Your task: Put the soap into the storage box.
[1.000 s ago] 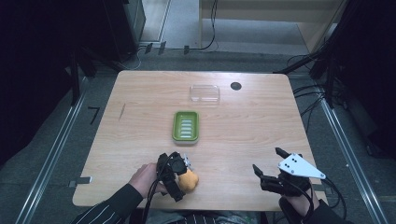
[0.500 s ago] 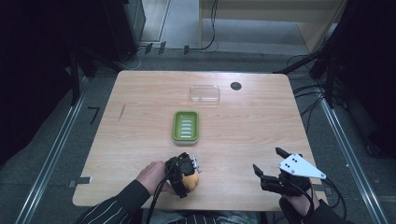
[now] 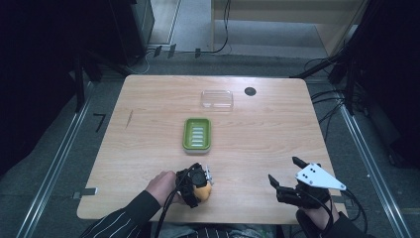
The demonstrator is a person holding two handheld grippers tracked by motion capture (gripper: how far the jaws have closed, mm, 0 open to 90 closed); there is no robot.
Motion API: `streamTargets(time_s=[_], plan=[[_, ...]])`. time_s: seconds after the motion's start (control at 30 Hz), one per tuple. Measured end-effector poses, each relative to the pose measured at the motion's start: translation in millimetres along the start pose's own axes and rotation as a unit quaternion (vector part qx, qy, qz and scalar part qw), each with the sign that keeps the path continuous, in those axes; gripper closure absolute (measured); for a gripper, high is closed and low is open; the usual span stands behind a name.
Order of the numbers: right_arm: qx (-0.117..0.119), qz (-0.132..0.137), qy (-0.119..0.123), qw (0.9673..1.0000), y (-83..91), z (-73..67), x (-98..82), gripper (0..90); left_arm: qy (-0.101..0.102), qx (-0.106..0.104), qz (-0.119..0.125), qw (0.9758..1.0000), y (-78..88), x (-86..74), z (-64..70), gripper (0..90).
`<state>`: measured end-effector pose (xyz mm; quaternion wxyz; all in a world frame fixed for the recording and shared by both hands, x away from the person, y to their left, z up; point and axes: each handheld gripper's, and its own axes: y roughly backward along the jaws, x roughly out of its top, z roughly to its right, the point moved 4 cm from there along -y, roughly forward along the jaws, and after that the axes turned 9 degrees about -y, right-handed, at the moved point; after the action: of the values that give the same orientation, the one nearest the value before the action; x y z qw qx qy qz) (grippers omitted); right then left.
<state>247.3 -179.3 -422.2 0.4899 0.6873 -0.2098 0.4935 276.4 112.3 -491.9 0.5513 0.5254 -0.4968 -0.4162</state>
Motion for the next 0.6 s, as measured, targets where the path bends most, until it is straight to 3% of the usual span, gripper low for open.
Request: streamTargets(time_s=[0.6], plan=[[-0.001, 0.001, -0.001, 1.0000, 0.4, 0.2, 0.0, 13.6, 0.037, 0.012, 0.029, 0.9988, 0.2, -5.1, 1.1, 40.2]])
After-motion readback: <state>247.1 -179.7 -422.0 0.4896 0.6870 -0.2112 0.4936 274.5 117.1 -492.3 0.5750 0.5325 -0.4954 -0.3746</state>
